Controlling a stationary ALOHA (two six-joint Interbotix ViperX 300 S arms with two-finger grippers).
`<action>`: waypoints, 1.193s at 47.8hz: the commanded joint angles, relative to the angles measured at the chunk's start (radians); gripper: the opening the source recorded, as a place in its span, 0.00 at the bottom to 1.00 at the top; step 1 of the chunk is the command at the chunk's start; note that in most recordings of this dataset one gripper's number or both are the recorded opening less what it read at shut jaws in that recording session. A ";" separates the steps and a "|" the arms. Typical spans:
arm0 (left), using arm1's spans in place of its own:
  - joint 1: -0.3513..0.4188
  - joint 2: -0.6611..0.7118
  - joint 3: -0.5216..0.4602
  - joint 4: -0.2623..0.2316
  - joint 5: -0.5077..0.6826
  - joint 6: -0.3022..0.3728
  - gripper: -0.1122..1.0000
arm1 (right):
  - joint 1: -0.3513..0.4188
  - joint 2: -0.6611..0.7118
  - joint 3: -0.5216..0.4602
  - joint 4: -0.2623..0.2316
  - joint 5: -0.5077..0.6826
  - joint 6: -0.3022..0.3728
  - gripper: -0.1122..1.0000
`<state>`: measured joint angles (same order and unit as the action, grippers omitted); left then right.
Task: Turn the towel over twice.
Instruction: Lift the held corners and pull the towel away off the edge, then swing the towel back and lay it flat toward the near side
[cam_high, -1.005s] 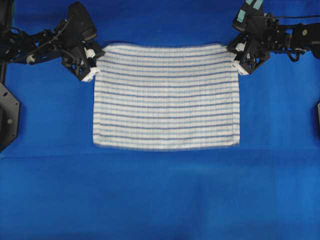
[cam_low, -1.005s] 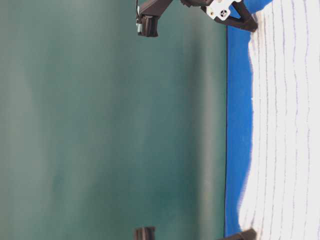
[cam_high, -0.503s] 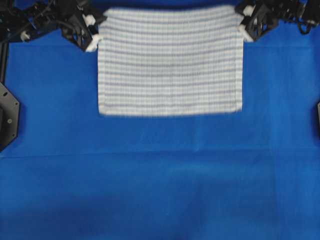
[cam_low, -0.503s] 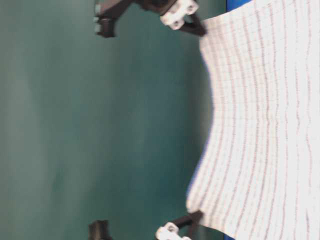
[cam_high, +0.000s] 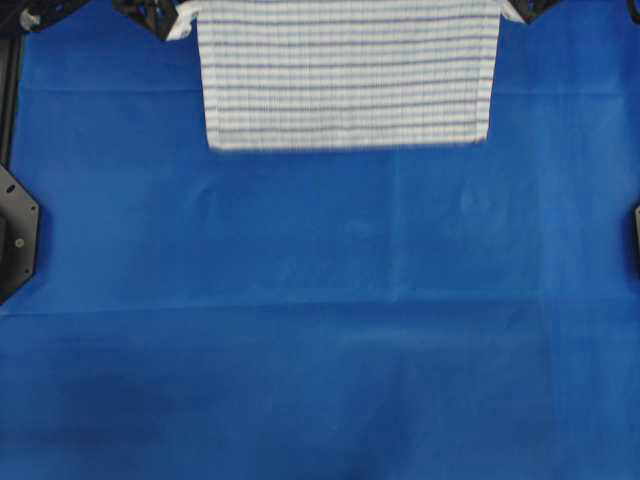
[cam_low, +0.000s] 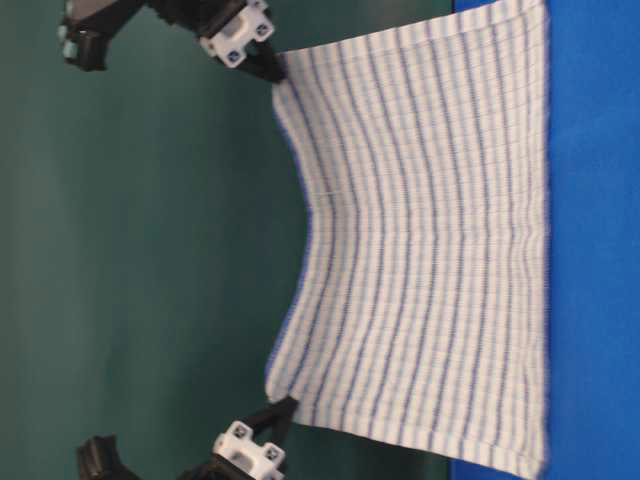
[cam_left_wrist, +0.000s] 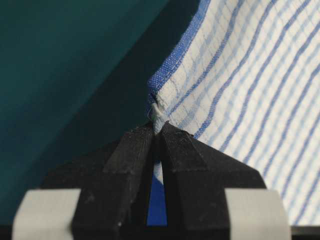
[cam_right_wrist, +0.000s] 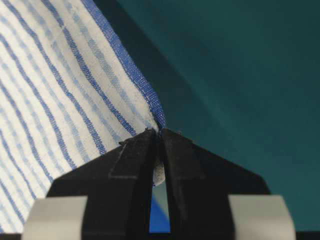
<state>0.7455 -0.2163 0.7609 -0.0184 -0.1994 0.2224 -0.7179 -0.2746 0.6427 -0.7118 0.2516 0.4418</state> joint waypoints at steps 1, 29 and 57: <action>0.011 -0.028 -0.041 -0.002 -0.005 0.002 0.11 | -0.003 -0.023 -0.048 -0.023 0.011 0.002 0.17; -0.091 -0.242 0.011 -0.002 0.078 -0.003 0.11 | 0.094 -0.175 -0.009 -0.031 0.040 0.014 0.17; -0.456 -0.388 0.252 -0.002 0.121 -0.091 0.11 | 0.551 -0.310 0.164 0.193 0.342 0.054 0.17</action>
<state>0.3298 -0.5998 1.0017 -0.0184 -0.0721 0.1427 -0.2025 -0.5783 0.7992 -0.5430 0.5906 0.4801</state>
